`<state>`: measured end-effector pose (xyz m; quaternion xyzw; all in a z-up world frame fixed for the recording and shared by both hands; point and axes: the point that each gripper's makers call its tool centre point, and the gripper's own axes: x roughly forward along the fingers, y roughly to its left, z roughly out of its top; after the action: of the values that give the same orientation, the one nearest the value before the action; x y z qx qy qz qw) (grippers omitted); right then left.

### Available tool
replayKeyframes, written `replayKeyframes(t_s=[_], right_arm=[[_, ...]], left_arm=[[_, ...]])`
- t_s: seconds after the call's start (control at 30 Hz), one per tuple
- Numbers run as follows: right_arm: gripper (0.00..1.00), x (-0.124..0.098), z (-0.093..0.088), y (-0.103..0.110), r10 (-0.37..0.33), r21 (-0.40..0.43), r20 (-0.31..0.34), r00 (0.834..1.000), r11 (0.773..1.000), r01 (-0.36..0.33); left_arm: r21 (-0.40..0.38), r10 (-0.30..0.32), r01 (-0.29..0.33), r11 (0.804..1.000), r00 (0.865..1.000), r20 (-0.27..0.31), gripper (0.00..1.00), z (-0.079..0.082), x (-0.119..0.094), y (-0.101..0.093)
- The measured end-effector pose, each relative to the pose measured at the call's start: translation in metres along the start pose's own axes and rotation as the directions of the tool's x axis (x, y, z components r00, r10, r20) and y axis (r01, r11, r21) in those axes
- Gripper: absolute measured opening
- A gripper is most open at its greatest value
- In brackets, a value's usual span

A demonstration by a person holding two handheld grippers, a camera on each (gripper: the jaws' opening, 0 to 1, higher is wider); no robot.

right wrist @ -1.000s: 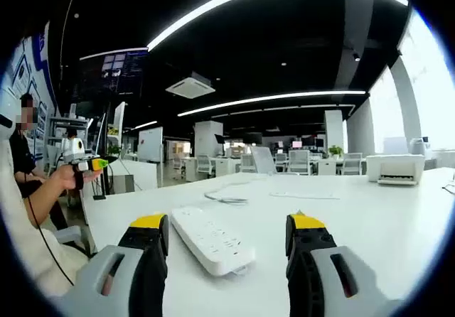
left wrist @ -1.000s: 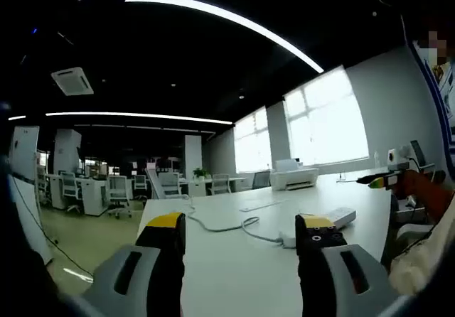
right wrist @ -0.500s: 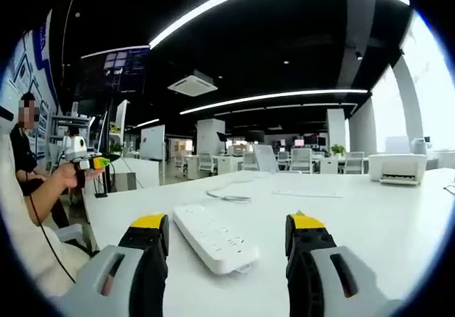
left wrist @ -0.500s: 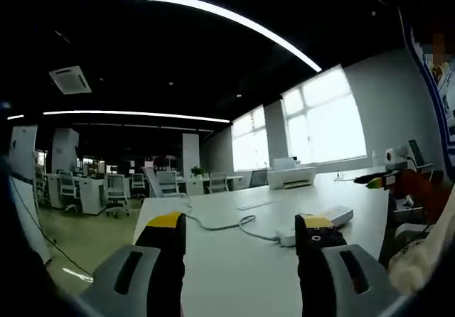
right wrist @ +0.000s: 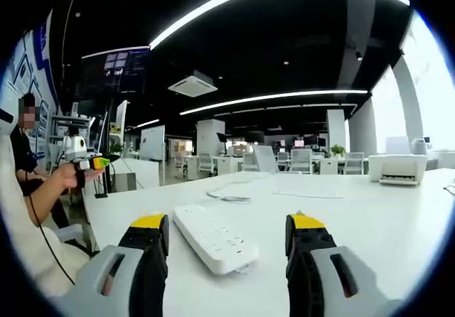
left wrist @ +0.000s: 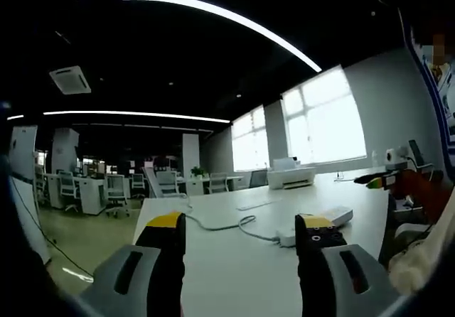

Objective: Pick up the power strip scattered on the table, fix it on the side mounting bracket of the table, and press the switch

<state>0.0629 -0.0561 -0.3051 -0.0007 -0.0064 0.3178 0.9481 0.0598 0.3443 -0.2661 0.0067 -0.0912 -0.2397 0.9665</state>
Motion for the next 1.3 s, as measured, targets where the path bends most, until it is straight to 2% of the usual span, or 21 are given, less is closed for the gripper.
replayKeyframes(t_s=[0.2,0.47,0.67,0.9,1.17,1.3], right_arm=[[0.63,0.002,-0.004,-0.003,0.008,-0.002,-0.014,1.0,1.0,-0.008],[0.63,0.012,-0.011,0.012,0.052,-0.007,-0.035,0.998,0.999,-0.052],[0.63,0.015,-0.01,0.02,0.085,0.011,-0.027,0.996,0.996,-0.084],[0.63,0.018,-0.012,0.016,0.111,0.008,-0.044,0.993,0.994,-0.111],[0.65,0.02,-0.027,0.008,0.133,-0.003,-0.105,0.986,0.991,-0.134],[0.65,0.017,-0.026,0.006,0.147,0.004,-0.096,0.985,0.989,-0.147]], left_arm=[[0.002,-0.007,0.007,1.0,1.0,-0.003,0.66,-0.001,0.001,-0.002],[0.01,-0.011,0.011,1.0,1.0,-0.015,0.67,-0.004,0.002,-0.002],[0.001,-0.017,0.017,1.0,1.0,-0.017,0.66,-0.007,0.003,-0.002],[-0.001,-0.022,0.022,1.0,0.999,-0.037,0.66,-0.014,0.005,-0.002],[-0.007,-0.022,0.022,1.0,0.999,-0.044,0.66,-0.017,0.005,-0.002],[-0.014,-0.023,0.023,1.0,0.999,-0.035,0.66,-0.014,0.005,-0.002]])
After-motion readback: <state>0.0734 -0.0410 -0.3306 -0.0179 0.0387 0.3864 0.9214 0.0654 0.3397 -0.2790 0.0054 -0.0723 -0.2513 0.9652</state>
